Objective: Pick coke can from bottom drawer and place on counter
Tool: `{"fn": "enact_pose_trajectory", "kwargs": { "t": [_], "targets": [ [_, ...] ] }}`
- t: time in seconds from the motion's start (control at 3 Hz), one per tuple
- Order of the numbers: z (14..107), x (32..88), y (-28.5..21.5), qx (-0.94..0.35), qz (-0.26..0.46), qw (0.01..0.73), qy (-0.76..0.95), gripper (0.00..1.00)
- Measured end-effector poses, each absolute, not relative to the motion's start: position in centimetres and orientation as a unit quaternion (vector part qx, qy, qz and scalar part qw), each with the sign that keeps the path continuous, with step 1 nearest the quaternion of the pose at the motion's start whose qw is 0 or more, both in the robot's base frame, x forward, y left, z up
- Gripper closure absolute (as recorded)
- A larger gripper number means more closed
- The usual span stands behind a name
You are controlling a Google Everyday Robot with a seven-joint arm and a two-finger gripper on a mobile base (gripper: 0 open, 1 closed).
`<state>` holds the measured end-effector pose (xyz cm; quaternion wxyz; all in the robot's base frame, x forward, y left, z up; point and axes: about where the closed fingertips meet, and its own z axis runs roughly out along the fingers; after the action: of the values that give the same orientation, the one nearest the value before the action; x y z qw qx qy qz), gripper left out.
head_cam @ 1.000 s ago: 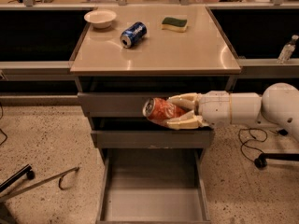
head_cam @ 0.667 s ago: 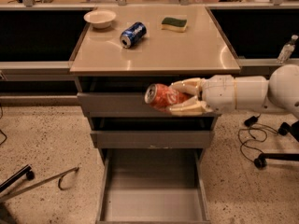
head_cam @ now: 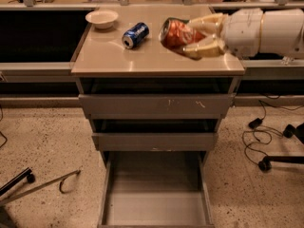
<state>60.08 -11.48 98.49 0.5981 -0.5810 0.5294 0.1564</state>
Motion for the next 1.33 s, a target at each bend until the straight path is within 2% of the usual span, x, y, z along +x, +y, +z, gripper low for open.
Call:
{"fn": "enact_pose_trajectory", "kwargs": {
  "t": [0.33, 0.67, 1.0, 1.33],
  "targets": [
    [101.9, 63.6, -11.8, -0.572, 0.115, 0.617, 0.527, 1.00],
    [103.1, 67.2, -11.1, -0.570, 0.108, 0.627, 0.520, 1.00],
    [101.5, 70.6, -8.6, -0.575, 0.146, 0.618, 0.515, 1.00],
    [101.5, 70.6, -8.6, -0.575, 0.145, 0.618, 0.516, 1.00]
  ]
}}
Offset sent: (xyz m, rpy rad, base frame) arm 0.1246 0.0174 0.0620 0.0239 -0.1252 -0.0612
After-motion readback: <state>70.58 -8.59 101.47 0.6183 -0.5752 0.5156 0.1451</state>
